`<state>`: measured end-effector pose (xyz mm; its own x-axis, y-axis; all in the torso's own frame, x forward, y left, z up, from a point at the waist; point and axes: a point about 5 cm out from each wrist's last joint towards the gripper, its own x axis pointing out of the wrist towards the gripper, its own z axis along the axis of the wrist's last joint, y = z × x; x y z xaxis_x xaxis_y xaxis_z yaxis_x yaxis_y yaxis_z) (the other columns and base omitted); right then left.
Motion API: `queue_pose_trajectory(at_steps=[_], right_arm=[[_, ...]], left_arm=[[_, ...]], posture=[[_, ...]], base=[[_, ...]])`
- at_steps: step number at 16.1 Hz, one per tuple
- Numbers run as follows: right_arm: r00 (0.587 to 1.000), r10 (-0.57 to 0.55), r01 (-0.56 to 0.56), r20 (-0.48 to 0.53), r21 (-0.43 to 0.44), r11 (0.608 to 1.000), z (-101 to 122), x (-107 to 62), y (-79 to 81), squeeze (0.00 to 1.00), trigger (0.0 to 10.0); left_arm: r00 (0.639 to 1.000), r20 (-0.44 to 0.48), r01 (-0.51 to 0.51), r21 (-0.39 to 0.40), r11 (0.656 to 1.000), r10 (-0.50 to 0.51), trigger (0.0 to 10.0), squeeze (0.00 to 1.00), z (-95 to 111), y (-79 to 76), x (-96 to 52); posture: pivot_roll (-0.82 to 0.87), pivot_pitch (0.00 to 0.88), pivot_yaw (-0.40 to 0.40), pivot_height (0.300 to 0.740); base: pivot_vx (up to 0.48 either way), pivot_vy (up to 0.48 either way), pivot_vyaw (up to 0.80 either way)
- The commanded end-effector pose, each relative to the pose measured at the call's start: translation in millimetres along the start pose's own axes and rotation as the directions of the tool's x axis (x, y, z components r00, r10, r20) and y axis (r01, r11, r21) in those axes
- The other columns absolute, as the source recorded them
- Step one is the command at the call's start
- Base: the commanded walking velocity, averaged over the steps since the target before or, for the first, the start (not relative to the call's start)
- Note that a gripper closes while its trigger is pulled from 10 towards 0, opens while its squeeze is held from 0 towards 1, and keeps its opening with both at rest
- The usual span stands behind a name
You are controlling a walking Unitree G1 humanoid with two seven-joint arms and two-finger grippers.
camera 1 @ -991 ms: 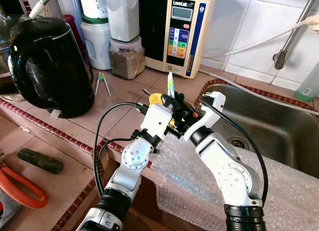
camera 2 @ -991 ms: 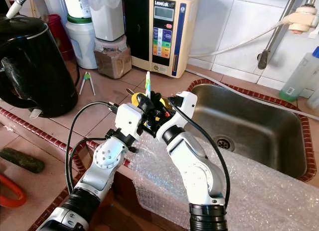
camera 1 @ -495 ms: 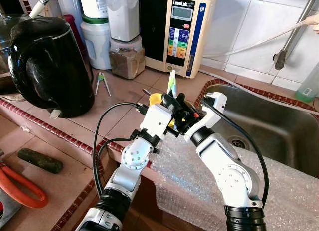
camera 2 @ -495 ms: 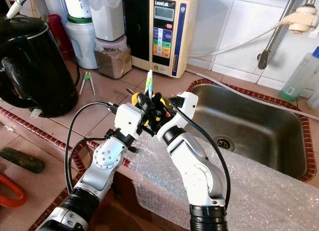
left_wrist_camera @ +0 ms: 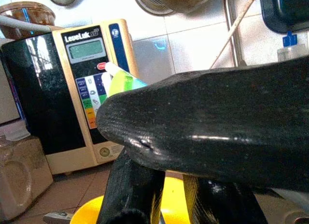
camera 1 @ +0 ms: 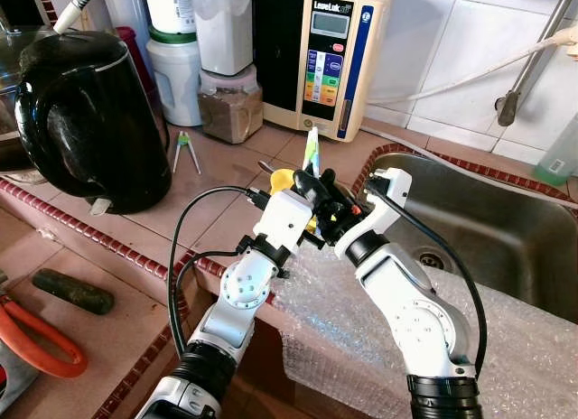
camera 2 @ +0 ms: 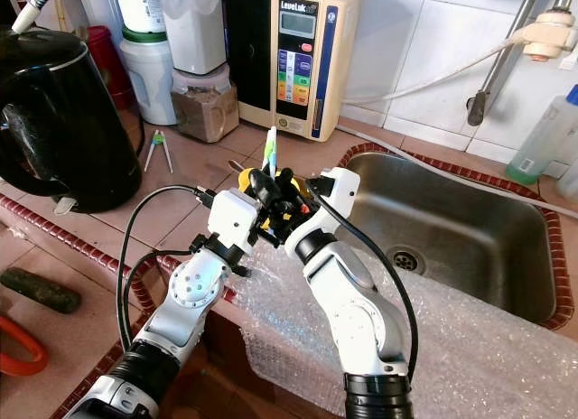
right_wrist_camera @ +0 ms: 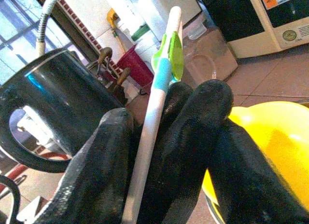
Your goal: Kitchen organization
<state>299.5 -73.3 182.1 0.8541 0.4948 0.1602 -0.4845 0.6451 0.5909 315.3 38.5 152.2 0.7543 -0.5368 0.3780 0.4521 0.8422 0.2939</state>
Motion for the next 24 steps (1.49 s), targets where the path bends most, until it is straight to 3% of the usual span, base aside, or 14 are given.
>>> queue_pose_trajectory(at_steps=[1,2,3,4,10,11,12,13,15,16,17,18,22,24], right_arm=[[0.996,-0.088,0.087,-0.015,-0.076,0.993,0.4,-6.1,-14.6,1.00,10.0],[0.996,-0.090,0.088,-0.018,-0.078,0.993,-0.4,-6.4,-14.9,1.00,10.0],[0.996,-0.086,0.084,-0.023,-0.077,0.993,-1.2,-6.7,-14.7,0.84,10.0],[0.996,-0.081,0.079,-0.029,-0.077,0.994,-2.1,-6.8,-14.3,0.00,10.0],[0.997,-0.039,0.036,-0.062,-0.053,0.998,-9.7,-9.1,-9.0,0.00,10.0],[0.997,-0.030,0.027,-0.065,-0.047,0.999,-9.8,-9.9,-8.1,0.00,8.5],[0.998,-0.014,0.011,-0.065,-0.042,0.999,-9.7,-10.8,-6.5,0.00,1.5],[0.997,0.015,-0.017,-0.075,-0.034,0.999,-10.8,-11.9,-3.4,0.00,0.0],[0.996,0.039,-0.042,-0.085,-0.028,0.999,-12.2,-13.1,0.1,0.00,0.0],[0.995,0.045,-0.048,-0.091,-0.031,0.998,-12.7,-13.9,0.9,0.00,1.5],[0.994,0.045,-0.048,-0.095,-0.030,0.998,-13.9,-15.0,0.9,0.00,1.1],[0.994,0.044,-0.047,-0.098,-0.029,0.998,-15.2,-16.0,0.8,0.00,0.0],[0.994,0.045,-0.049,-0.099,-0.040,0.998,-15.1,-20.0,1.0,0.00,0.0],[0.996,0.049,-0.052,-0.078,-0.042,0.998,-11.4,-22.9,2.6,0.00,1.7]], left_arm=[[0.999,-0.017,0.030,0.037,0.999,-0.029,10.0,0.00,-2.3,-0.5,-0.8],[0.999,-0.016,0.031,0.038,0.999,-0.030,10.0,0.00,-2.1,-1.2,-1.0],[0.999,-0.016,0.031,0.038,0.999,-0.030,10.0,0.00,-2.1,-1.7,-1.0],[0.999,-0.015,0.031,0.038,0.999,-0.030,10.0,0.00,-2.0,-1.9,-0.9],[0.999,-0.018,0.030,0.040,0.999,-0.029,10.0,0.00,-2.6,-3.1,-1.2],[0.999,-0.020,0.030,0.041,0.999,-0.029,10.0,0.00,-3.0,-3.1,-1.1],[0.999,-0.020,0.030,0.042,0.999,-0.029,10.0,0.00,-3.0,-3.0,-0.9],[0.999,-0.022,0.030,0.044,0.999,-0.029,10.0,0.00,-3.5,-2.8,-1.1],[0.999,-0.025,0.030,0.045,0.999,-0.029,10.0,0.00,-4.0,-2.7,-1.3],[0.999,-0.025,0.029,0.046,0.999,-0.028,10.0,0.00,-4.1,-2.7,-1.1],[0.999,-0.025,0.028,0.046,0.999,-0.027,10.0,0.00,-4.1,-2.8,-0.9],[0.999,-0.025,0.027,0.045,0.999,-0.026,10.0,0.00,-4.2,-2.8,-1.0],[0.999,-0.029,0.026,0.049,0.998,-0.025,10.0,0.00,-6.2,-2.6,-1.5],[0.999,-0.027,0.023,0.053,0.998,-0.022,10.0,0.00,-6.2,-1.1,-1.7]], posture=[[0.02,0.000,-0.025,0.740],[0.02,0.000,-0.026,0.740],[0.02,0.000,-0.026,0.740],[0.02,0.000,-0.027,0.740],[0.02,0.000,-0.027,0.740],[0.02,0.000,-0.027,0.740],[0.02,0.000,-0.027,0.740],[0.02,0.000,-0.026,0.740],[0.02,0.000,-0.027,0.740],[0.02,0.000,-0.028,0.740],[0.02,0.000,-0.028,0.740],[0.02,0.000,-0.028,0.740],[0.01,0.000,-0.024,0.740],[0.01,0.000,-0.022,0.740]], base=[[0.000,0.000,0.00],[0.000,0.000,0.00],[0.000,0.000,0.00],[0.000,0.000,0.00],[0.000,0.000,0.00],[0.000,0.000,0.00],[0.000,0.000,0.00],[0.000,0.000,0.00],[0.000,0.000,0.00],[0.000,0.000,0.00],[0.000,0.000,0.00],[0.000,0.000,0.00],[0.000,0.000,0.00],[0.000,0.000,0.00]])
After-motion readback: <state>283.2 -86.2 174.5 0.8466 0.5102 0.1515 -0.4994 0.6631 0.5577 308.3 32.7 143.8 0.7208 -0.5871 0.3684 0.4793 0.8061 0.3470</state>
